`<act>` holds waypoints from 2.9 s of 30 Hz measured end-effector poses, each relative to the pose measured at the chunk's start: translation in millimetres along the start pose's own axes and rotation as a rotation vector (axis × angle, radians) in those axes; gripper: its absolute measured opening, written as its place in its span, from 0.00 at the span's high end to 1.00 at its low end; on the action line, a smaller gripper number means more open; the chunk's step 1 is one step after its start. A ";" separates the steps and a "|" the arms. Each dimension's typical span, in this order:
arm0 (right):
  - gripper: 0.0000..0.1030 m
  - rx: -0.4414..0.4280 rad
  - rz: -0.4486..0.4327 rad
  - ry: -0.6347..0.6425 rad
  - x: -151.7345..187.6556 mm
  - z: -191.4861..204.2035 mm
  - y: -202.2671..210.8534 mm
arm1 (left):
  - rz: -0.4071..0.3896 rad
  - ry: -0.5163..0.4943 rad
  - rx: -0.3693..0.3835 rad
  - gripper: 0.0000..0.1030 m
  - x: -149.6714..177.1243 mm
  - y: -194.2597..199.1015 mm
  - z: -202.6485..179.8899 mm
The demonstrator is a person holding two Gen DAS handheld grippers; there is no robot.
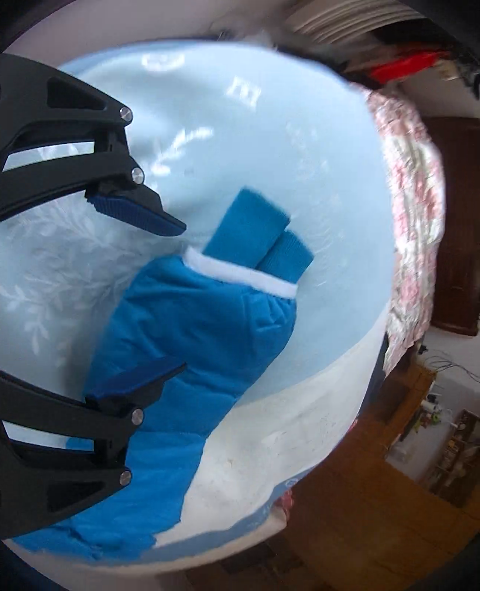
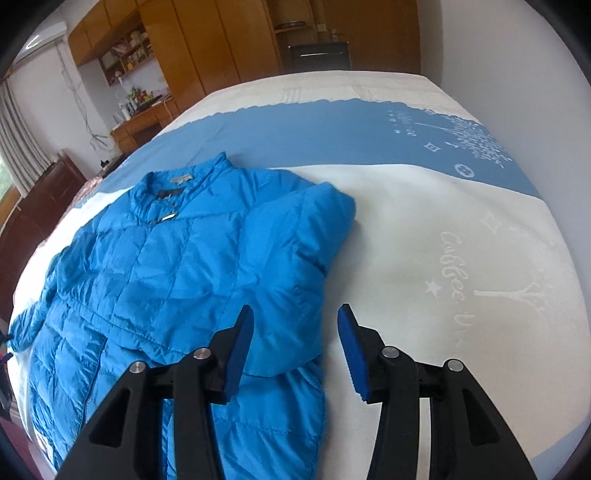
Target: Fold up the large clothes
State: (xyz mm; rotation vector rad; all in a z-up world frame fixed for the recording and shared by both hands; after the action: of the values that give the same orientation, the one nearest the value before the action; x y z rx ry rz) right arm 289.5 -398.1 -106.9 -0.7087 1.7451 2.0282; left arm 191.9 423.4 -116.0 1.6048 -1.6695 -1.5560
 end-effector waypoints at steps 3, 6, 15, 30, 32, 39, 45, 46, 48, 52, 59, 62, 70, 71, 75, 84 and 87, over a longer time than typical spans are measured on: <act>0.54 0.008 0.015 0.005 2.3 1.9 -5.7 | 0.003 0.008 0.003 0.40 2.1 -16.5 0.1; 0.54 0.015 0.034 0.001 4.9 1.3 -13.2 | -0.027 -0.006 -0.050 0.57 -1.1 -21.2 2.6; 0.54 0.016 0.038 0.005 6.9 2.4 -13.5 | -0.178 -0.070 0.081 0.86 7.3 33.2 -34.1; 0.54 0.015 0.019 0.031 5.7 12.1 -2.7 | -0.223 -0.686 0.519 0.87 209.7 145.8 -302.6; 0.54 0.011 0.024 0.025 6.7 10.3 -5.1 | -0.195 -0.769 0.569 0.88 250.2 151.9 -335.2; 0.54 0.005 0.032 0.027 9.0 8.3 -11.5 | -0.007 -0.967 0.633 0.88 360.2 117.0 -413.3; 0.54 0.003 0.030 0.020 8.6 5.4 -13.3 | 0.144 -1.058 0.602 0.85 412.8 69.0 -425.2; 0.54 0.004 0.028 0.018 8.5 5.1 -13.1 | 0.170 -1.072 0.609 0.81 417.5 65.0 -424.0; 0.54 0.000 0.024 0.017 7.7 4.8 -12.2 | 0.238 -1.088 0.660 0.74 425.3 69.3 -417.0; 0.54 -0.009 0.004 0.018 4.2 5.7 -5.6 | 0.289 -1.075 0.800 0.38 412.0 107.1 -395.0; 0.54 -0.124 0.007 0.000 -7.0 20.8 -1.9 | 0.073 -1.030 0.646 0.38 346.6 112.3 -370.3; 0.54 -0.189 0.032 -0.011 -17.7 33.8 -11.8 | 0.045 -0.969 0.494 0.40 319.0 76.9 -369.8; 0.59 -0.311 0.154 -0.094 -31.9 52.9 -67.4 | 0.162 -0.882 0.421 0.40 309.4 8.9 -360.2; 0.73 -0.326 0.150 -0.079 -32.5 57.8 -67.3 | 0.155 -0.889 0.417 0.40 311.5 6.9 -361.1; 0.91 -0.281 0.096 -0.052 -35.5 58.3 -53.8 | 0.128 -0.906 0.411 0.40 313.6 13.8 -361.9; 0.92 -0.122 0.012 -0.151 -38.1 2.1 -10.6 | 0.034 -0.844 0.418 0.41 274.6 36.3 -362.3; 0.92 -0.077 0.033 -0.154 -24.2 -8.8 -16.9 | 0.028 -0.851 0.366 0.41 271.6 19.8 -363.2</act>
State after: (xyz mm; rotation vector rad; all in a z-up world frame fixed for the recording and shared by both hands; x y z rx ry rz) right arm 319.8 -403.0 -107.0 -0.5340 1.6094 2.1212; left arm 402.5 22.1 -90.2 1.0819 -2.5017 -2.1954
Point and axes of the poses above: each gripper's, at about its wrist camera, not at the fingertips, and y roughly against the way its jaws point, z to its left, x to its underside, the point moved 4 cm from there along -y, roughly the way its jaws point, and after that the axes turned 8 degrees about y, right-handed, at the moved point
